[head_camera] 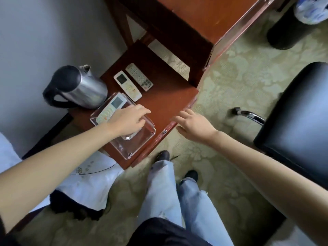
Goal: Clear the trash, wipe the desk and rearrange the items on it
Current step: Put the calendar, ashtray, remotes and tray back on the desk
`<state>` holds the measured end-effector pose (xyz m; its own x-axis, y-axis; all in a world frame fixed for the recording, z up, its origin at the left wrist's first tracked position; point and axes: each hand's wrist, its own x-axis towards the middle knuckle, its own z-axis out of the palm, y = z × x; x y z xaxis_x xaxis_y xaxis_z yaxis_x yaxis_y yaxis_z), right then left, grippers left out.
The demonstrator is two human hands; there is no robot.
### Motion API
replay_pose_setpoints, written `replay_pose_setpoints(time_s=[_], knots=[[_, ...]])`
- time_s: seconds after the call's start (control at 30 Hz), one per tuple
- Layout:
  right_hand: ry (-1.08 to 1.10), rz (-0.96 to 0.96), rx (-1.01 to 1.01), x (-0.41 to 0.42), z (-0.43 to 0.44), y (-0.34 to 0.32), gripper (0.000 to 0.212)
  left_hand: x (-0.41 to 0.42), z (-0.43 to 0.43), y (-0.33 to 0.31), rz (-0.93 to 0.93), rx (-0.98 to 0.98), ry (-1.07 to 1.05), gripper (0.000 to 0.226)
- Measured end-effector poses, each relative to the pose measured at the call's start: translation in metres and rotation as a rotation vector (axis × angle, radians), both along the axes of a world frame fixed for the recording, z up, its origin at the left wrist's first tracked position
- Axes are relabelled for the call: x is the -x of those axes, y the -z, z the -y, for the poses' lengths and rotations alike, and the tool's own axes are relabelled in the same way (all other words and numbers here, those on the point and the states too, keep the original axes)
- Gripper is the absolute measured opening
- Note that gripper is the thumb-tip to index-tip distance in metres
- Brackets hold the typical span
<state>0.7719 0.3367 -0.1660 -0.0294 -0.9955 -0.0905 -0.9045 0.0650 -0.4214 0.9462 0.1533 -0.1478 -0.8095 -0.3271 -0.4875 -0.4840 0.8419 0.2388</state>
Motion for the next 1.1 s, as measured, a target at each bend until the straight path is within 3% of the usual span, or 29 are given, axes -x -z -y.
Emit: replay_pose_setpoints(time_s=[0.17, 0.4, 0.57, 0.8, 0.93, 1.1], knots=[[0.116, -0.010, -0.157, -0.047, 0.017, 0.034, 0.040, -0.038, 0.026, 0.036, 0.059, 0.111, -0.017, 0.053], [0.360, -0.021, -0.095, -0.074, 0.106, 0.080, 0.049, -0.065, 0.099, 0.089, -0.021, 0.200, -0.061, 0.067], [0.595, 0.116, -0.024, -0.066, 0.163, 0.113, 0.053, -0.068, 0.119, 0.112, 0.028, 0.120, 0.025, 0.090], [0.819, 0.205, -0.009, -0.038, 0.206, 0.147, 0.059, -0.065, 0.135, 0.132, -0.033, 0.311, 0.126, 0.088], [0.794, 0.174, -0.047, -0.033, 0.225, 0.157, 0.067, -0.065, 0.143, 0.132, -0.024, 0.197, 0.079, 0.089], [0.890, 0.131, -0.060, -0.024, 0.196, 0.152, 0.056, -0.065, 0.146, 0.130, -0.125, -0.027, 0.040, 0.080]])
